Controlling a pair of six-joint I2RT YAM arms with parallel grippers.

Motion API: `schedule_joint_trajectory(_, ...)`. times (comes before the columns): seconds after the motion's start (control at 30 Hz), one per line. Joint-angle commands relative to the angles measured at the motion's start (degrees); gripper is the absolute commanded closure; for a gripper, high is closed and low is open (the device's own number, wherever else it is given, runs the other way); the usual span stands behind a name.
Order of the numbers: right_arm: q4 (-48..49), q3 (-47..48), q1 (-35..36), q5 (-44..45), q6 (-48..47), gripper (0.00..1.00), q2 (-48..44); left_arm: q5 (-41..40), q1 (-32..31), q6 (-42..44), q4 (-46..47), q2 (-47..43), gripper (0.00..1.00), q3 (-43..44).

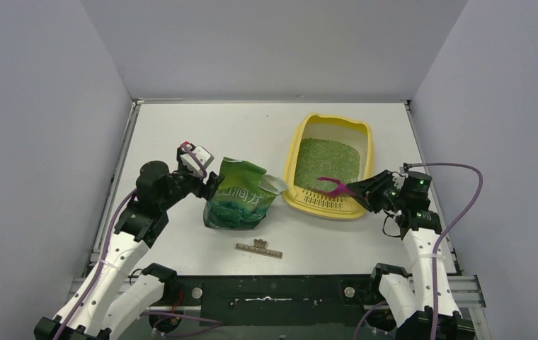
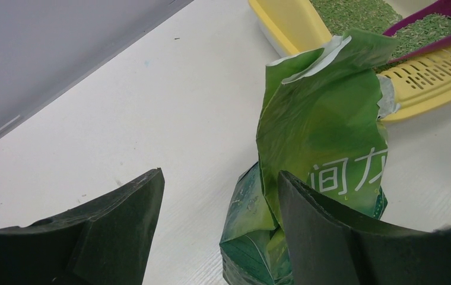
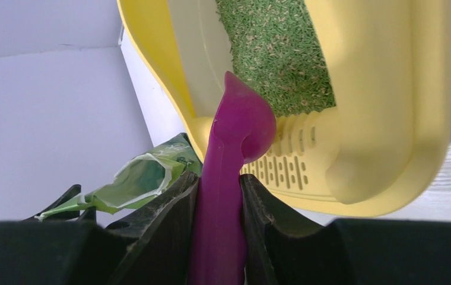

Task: Fill the litter box with clean litter
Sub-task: Pour the cat litter into the litter box.

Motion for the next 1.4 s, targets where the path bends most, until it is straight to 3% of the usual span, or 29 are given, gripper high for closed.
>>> schedule_joint_trajectory(0.0, -2.76, 3.04, -3.35, -5.03, -6.79, 1.00, 0.14, 0.57, 0.13, -0.19, 3.23, 0.11, 0.33, 1.01)
schedule_joint_trajectory(0.27, -14.93, 10.90, -6.67, -3.42, -17.86, 1.00, 2.15, -0.28, 0.16, -0.10, 3.42, -0.05, 0.33, 0.75)
schedule_joint_trajectory(0.7, -30.06, 24.40, -6.68, 14.04, -29.15, 1.00, 0.29, -0.30, 0.15, 0.51, 2.83, -0.51, 0.33, 0.95)
schedule_joint_trajectory(1.17, -31.25, 36.87, -5.39, 15.67, -38.72, 1.00, 3.46, -0.91, 0.14, -0.17, 2.47, -1.83, 0.33, 0.96)
schedule_joint_trajectory(1.37, -25.44, 38.01, -4.76, 7.41, -34.84, 1.00, 4.08, -3.93, 0.07, -5.67, 3.45, -4.20, 0.28, 1.15)
